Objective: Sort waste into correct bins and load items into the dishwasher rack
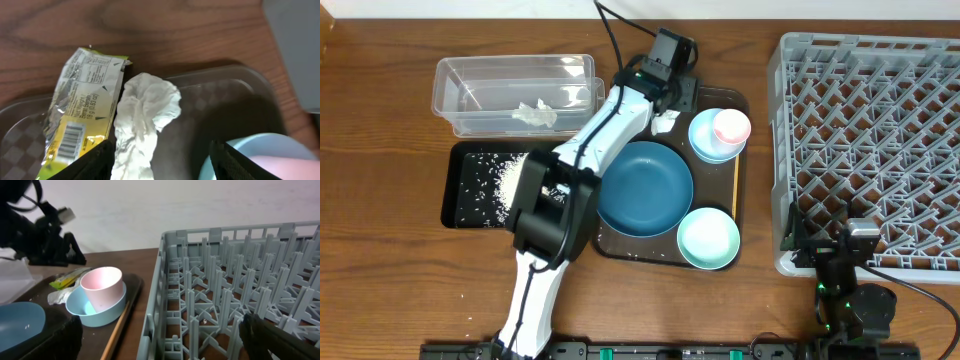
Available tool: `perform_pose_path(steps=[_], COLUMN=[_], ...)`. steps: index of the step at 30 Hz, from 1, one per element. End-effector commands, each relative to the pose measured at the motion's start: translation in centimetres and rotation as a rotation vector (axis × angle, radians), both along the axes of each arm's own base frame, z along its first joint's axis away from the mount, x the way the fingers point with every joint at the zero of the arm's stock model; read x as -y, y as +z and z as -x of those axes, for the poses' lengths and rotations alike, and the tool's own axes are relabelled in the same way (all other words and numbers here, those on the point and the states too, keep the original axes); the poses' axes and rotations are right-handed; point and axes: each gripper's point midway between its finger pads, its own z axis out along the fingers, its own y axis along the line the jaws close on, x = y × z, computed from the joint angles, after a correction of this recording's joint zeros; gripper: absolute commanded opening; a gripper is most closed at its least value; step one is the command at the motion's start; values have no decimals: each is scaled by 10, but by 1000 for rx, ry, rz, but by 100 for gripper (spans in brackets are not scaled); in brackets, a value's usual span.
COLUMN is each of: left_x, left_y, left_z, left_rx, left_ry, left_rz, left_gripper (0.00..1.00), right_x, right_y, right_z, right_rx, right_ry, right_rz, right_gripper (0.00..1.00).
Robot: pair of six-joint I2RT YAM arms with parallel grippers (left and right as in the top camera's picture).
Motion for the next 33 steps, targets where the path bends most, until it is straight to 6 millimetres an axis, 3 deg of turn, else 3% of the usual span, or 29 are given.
perform_pose_path(steps=[1, 12, 16, 22, 27, 33], left_x=[-1, -2, -3, -2, -1, -3], left_y=[-19, -61, -65, -64, -48, 2], left_z=[-5, -1, -1, -1, -3, -2], left_rx=[1, -56, -63, -59, -36, 17], left_ry=[-12, -17, -18, -17, -17, -14], left_rz=[-29, -62, -65, -63, -51, -24], left_gripper=[64, 64, 62, 36, 14, 6], right_x=[2, 2, 2, 2, 2, 2], right_y=[0, 0, 0, 0, 0, 0], right_z=[0, 0, 0, 0, 0, 0], right_rx=[1, 1, 1, 1, 1, 1], right_ry=[-6, -6, -6, -6, -6, -6], right_rz=[13, 13, 12, 13, 13, 13], right_gripper=[99, 99, 99, 99, 99, 99])
